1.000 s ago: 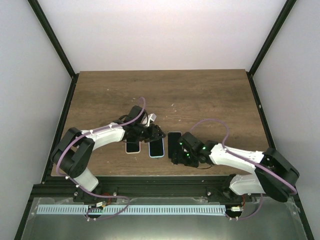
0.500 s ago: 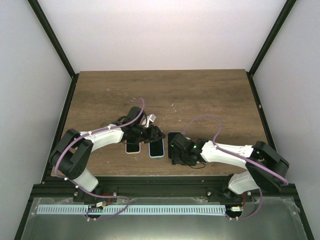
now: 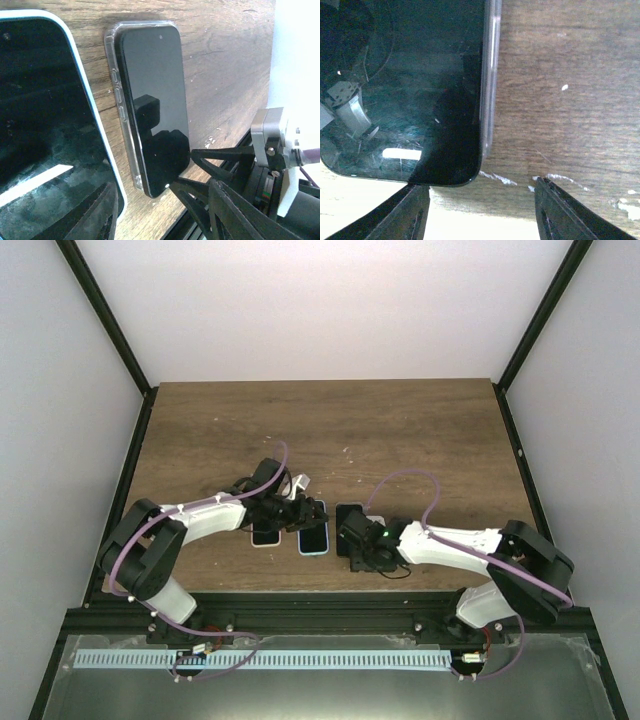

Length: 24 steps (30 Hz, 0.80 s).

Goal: Put the phone into the phone case

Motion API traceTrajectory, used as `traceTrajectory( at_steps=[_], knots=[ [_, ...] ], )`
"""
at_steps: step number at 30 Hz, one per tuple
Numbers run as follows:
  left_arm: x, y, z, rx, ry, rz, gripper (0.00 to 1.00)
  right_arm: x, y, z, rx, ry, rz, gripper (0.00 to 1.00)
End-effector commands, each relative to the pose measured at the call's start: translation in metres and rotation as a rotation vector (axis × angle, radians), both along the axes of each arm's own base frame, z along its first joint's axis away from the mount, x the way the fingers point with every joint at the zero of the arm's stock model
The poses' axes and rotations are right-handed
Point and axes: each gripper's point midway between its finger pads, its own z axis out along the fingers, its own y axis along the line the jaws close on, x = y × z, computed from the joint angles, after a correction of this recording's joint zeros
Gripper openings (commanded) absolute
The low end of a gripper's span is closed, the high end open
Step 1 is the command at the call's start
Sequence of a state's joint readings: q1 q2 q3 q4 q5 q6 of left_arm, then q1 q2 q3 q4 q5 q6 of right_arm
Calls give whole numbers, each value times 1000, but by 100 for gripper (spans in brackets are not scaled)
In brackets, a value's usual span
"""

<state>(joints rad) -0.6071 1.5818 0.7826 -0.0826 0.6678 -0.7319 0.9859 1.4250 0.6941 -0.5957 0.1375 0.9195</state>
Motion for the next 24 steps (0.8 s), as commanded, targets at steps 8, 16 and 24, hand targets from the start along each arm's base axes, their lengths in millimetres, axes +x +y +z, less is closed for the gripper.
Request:
traceTrajectory(
  at_steps=[8,16,24],
  knots=[
    [-3,2,8,-29,-25,2,52,23,4,5,23,-155,4,46],
    [0,-1,6,-44,-15,13,49,17,10,5,79,-133,18,41],
    [8,-5,7,-41,-21,27,48,19,20,44,239,-155,48,56]
  ],
)
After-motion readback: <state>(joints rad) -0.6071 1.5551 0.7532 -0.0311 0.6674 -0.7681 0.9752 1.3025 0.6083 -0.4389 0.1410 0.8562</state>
